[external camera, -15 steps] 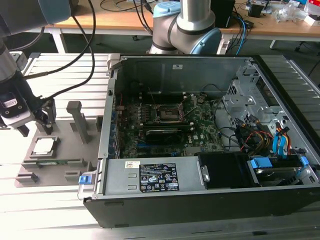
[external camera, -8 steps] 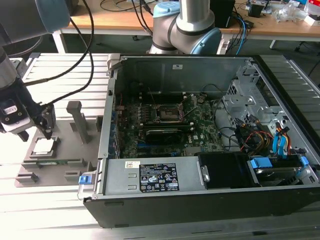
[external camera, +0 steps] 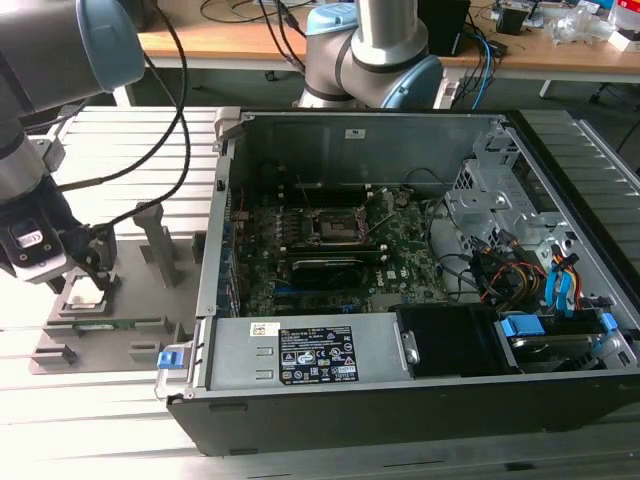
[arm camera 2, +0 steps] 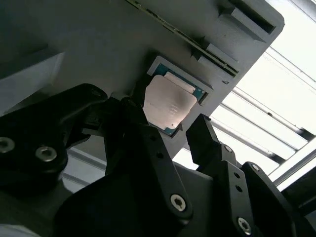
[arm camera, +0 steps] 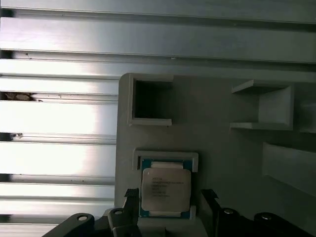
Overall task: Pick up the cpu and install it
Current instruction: 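Pick up the cpu and move it towards the insertion slot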
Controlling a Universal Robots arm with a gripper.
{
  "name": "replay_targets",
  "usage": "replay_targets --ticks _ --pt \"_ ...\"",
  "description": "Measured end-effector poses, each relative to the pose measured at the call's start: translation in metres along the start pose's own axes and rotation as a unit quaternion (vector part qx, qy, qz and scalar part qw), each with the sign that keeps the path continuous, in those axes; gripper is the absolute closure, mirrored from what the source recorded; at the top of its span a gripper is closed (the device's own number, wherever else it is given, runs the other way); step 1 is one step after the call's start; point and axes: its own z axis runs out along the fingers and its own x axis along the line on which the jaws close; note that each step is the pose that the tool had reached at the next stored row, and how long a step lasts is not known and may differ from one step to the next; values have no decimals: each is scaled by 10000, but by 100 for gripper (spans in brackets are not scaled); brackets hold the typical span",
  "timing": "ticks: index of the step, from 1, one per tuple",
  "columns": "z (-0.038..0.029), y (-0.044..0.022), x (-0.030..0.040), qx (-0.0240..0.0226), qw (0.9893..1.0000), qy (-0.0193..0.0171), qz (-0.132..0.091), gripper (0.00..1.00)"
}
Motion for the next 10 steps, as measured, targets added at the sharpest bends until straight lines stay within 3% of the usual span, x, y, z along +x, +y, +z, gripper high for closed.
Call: replay_targets --ticks 2,4,5,8,9,10 --pt "19 0 1 0 10000 1 0 40" --pt "39 1 -5 -3 9999 103 -1 40" --pt "41 0 -14 -4 9999 126 -1 40" --pt "53 0 -26 -4 9999 129 -5 40" --pt "117 1 -29 -4 9999 129 -8 40" --pt "130 1 -30 -5 9999 129 -8 40"
